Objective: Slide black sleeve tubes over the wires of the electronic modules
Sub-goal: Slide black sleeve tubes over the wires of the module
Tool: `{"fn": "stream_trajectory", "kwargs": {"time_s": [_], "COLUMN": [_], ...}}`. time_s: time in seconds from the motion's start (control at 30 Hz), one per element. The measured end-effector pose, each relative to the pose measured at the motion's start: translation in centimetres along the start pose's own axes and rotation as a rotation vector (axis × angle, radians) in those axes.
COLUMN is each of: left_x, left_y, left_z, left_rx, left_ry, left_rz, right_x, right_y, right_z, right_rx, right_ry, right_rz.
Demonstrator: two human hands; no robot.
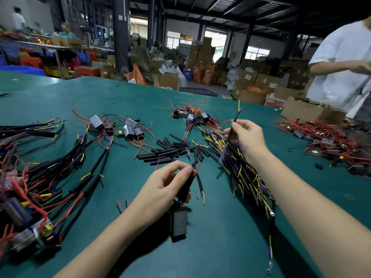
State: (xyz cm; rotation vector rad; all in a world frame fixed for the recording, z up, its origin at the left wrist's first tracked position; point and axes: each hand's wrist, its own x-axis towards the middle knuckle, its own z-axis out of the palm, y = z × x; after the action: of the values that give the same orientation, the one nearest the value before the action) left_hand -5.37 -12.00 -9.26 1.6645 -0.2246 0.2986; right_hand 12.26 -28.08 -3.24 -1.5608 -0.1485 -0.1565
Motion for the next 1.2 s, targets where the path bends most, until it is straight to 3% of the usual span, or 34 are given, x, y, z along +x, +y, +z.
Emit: {"fn": "stream_trajectory", "kwargs": {"time_s": [0.13, 0.27, 0.43, 0.67, 0.97, 1.2], "left_x": [0.0, 0.2, 0.5, 0.5, 0.5, 0.7], "left_y": [0.1, 0.1, 0.2, 0.4, 0.5, 0.2], "left_z": [0.0, 0.2, 0.2, 0.3, 0.2, 0.2], "left_rx": [0.027, 0.029, -0.079, -0.235, -0.278, -0.26], "left_ry": [-0.003, 0.13, 0.211, 0.213, 0.236, 0.256], "left_rz": [0.018, 0.025, 0.036, -0.035, -0.037, -0.05], "right_x": [-1.4, -3.6, -7.8, -11.8, -11.7, -11.8], "right_y": [-1.6, -2.1, -0.8, -1.0, 0.4, 0.7], "right_z": [-0.5, -1.0, -1.2, -0.6, -1.4, -1.1], "right_rx": [0.107, 0.03, -0.365, -0.337, -0.461, -0.412], "right_ry": [-0.107, -0.223, -0.243, -0.331, -0.406, -0.501], "right_rz": [0.123, 0.128, -0.199, -0.455, -0.407, -0.322]}}
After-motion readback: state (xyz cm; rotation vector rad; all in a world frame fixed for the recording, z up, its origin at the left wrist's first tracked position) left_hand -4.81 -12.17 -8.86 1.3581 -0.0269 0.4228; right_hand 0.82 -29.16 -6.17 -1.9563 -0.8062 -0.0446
